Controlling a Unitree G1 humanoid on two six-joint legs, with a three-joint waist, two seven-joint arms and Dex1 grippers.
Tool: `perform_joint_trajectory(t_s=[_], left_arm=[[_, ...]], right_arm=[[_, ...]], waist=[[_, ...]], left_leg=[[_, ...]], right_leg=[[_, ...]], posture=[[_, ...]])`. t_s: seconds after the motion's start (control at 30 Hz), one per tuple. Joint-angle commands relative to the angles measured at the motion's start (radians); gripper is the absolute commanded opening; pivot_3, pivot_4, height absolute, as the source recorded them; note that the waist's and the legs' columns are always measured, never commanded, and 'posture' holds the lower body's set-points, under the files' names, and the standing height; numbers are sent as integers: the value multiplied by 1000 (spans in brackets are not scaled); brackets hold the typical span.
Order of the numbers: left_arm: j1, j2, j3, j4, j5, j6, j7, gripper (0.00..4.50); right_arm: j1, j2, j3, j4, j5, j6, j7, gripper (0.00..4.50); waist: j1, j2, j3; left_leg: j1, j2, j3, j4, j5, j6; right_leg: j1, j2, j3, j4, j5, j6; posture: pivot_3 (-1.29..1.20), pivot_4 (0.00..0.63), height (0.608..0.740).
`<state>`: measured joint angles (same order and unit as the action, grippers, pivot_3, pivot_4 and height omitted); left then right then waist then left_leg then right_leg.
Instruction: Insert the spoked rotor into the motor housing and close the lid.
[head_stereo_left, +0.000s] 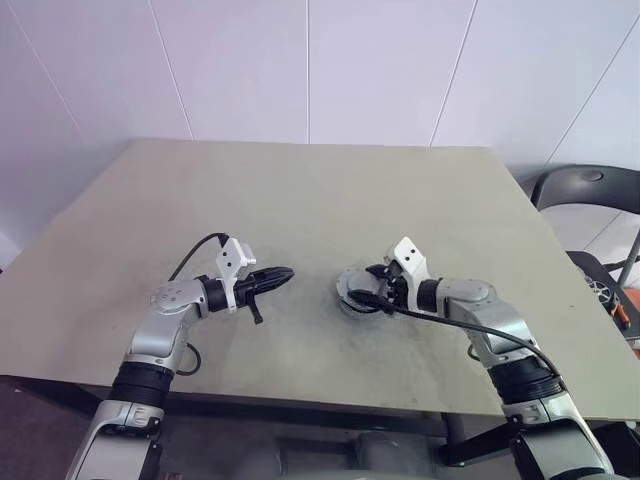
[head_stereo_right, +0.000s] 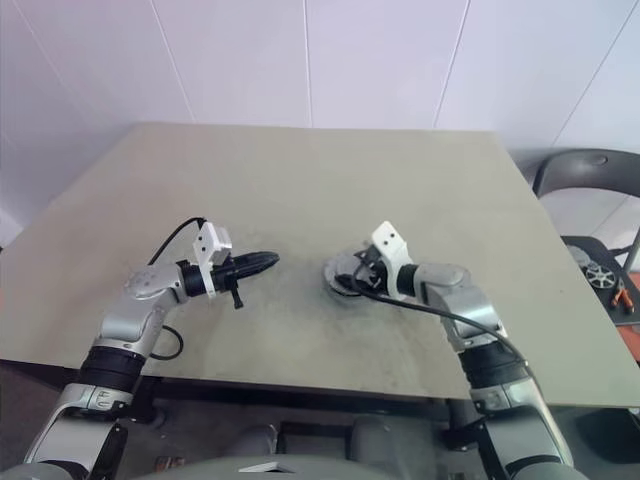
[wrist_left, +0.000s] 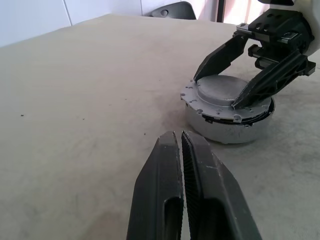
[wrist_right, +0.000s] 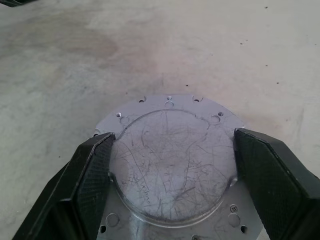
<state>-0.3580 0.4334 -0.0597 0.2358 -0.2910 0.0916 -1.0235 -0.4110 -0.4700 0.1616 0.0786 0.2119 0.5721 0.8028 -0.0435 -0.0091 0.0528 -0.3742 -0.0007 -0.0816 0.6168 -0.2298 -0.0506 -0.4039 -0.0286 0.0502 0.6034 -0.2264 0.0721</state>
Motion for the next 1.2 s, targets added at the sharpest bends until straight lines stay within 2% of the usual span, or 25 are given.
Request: perform_joint_trajectory(t_s=[0.03,0.17,0.43,0.7,1.2], left_arm=[[-24,7,9,-9,1,-17,-3,240],[-28,7,9,-4,1,-18,-5,240],[-29,2,4,-1,4,-23,-11,240],[-37,0,3,6,3,-26,-18,240],[-31,2,5,-4,2,-23,-19,240]], right_arm=[[-40,-33,-12,1,-25,-14,-5,3495],[-47,-63,9,10,-52,1,-1,3495],[-50,-64,-66,-72,80,91,53,3495],[-40,-133,-10,-64,4,23,79,3495],[-1,-155,8,-51,1,32,124,3495]], waist=[[2,0,0],[3,0,0],[9,0,0],[6,0,1],[4,0,0]], left_leg=[[0,0,0,0,0,0],[-1,-1,0,-1,0,0],[-1,-1,1,-2,0,0],[-1,-1,1,-2,0,0],[0,-1,1,-1,0,0]], right_leg=[[0,0,0,0,0,0],[0,-1,1,-3,0,0],[0,0,1,-2,0,0],[0,0,1,-2,0,0],[0,0,1,0,0,0]], posture=[[0,0,740],[0,0,740],[0,0,740],[0,0,740],[0,0,740]])
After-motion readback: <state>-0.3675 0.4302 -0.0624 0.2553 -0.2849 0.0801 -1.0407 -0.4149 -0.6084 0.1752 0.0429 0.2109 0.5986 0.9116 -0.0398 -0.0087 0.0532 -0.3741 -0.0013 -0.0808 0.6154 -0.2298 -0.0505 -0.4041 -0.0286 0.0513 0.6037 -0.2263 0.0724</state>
